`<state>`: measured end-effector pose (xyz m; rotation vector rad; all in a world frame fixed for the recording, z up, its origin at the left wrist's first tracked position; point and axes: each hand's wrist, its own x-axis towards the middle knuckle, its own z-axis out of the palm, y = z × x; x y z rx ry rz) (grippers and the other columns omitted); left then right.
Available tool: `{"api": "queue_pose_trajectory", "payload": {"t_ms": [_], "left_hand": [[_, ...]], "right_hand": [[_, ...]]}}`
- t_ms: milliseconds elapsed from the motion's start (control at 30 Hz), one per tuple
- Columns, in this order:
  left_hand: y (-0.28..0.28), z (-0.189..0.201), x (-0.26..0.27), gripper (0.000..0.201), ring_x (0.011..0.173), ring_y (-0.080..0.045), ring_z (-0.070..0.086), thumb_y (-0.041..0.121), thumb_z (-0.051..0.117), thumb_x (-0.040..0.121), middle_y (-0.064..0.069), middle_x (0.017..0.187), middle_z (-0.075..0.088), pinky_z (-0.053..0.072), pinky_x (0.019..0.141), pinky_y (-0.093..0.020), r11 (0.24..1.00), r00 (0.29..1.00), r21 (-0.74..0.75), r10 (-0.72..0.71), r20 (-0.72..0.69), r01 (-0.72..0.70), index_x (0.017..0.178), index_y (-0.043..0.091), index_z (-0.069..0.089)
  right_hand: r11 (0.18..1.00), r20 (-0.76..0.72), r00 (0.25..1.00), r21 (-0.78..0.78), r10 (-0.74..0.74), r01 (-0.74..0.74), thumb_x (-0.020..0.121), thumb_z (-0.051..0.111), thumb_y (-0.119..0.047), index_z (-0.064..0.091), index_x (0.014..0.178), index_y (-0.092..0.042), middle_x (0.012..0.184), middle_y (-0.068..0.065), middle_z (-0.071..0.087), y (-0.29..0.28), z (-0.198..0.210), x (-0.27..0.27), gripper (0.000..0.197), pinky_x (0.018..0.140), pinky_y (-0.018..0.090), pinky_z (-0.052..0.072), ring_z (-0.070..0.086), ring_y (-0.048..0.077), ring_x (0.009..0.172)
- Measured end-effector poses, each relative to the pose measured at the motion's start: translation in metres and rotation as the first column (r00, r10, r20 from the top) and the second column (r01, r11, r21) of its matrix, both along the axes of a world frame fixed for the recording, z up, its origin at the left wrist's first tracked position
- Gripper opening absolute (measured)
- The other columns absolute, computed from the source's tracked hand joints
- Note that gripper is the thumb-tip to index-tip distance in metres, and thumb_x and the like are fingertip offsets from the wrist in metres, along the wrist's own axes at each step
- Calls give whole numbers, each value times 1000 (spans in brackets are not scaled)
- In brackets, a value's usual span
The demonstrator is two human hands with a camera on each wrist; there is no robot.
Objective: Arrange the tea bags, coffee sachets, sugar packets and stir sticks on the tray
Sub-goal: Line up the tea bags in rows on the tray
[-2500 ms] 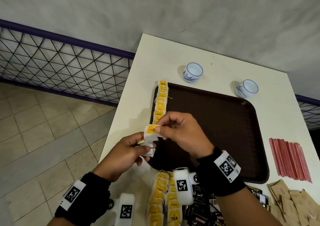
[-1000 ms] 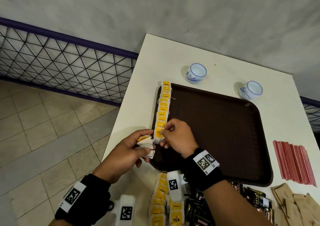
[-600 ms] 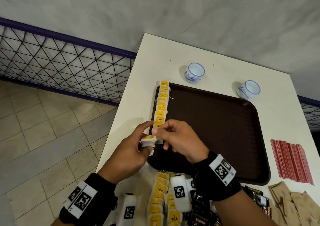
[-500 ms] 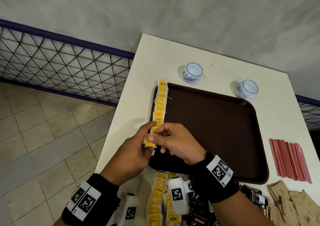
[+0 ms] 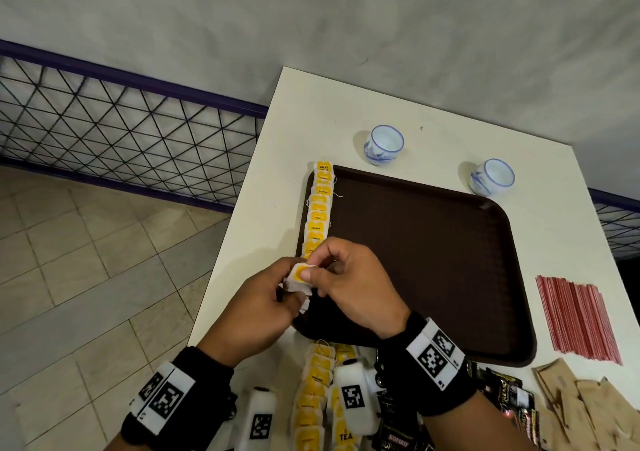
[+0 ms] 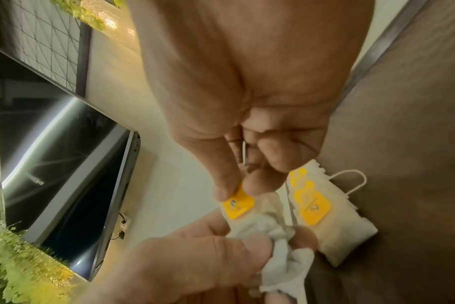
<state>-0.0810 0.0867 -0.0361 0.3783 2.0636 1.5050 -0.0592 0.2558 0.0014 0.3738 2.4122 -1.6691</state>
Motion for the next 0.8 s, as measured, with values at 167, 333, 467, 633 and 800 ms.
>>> {"api": "queue_pose_trajectory", "payload": {"t_ms": [167,333,467,633,800], "left_hand": [[-6,-3,-1,26,73,-9,66,4,62,95,5,85,71,54,72,-26,1000,999,-29,11,42,-10,100,28,70],[-7,3,0,28,67,-6,66,1,61,96,-1,88,73,52,64,-20,998,994,-17,56,96,-54,104,25,72],[-9,5,0,28,67,-5,65,3,61,96,2,90,74,47,55,-12,995,988,-32,97,117,-94,108,27,72],[-12,1,0,27,67,-6,65,5,61,97,2,92,74,48,55,-15,992,986,-60,113,120,-106,107,28,71],[-11,-1,0,28,69,-10,65,5,62,96,1,94,74,48,56,-15,992,988,-80,106,115,-97,110,29,71]], "right_hand": [[990,10,998,-121,-68,68,89,71,0,61,88,-1,73,14,65,6,10,-6,10,45,22,45,64,15,54],[982,3,998,-181,-61,61,89,66,7,65,94,2,75,16,70,17,17,-6,7,56,23,55,67,18,63],[995,-36,995,-45,-95,93,87,73,-5,71,92,-4,72,12,72,32,26,-6,5,51,16,46,60,5,55],[996,65,994,-18,-90,92,88,74,-8,69,90,-5,71,9,73,44,19,-4,6,47,20,43,65,11,57],[994,198,980,-100,-30,50,93,65,-2,60,98,5,82,24,73,34,-1,0,10,51,25,53,72,27,70]]}}
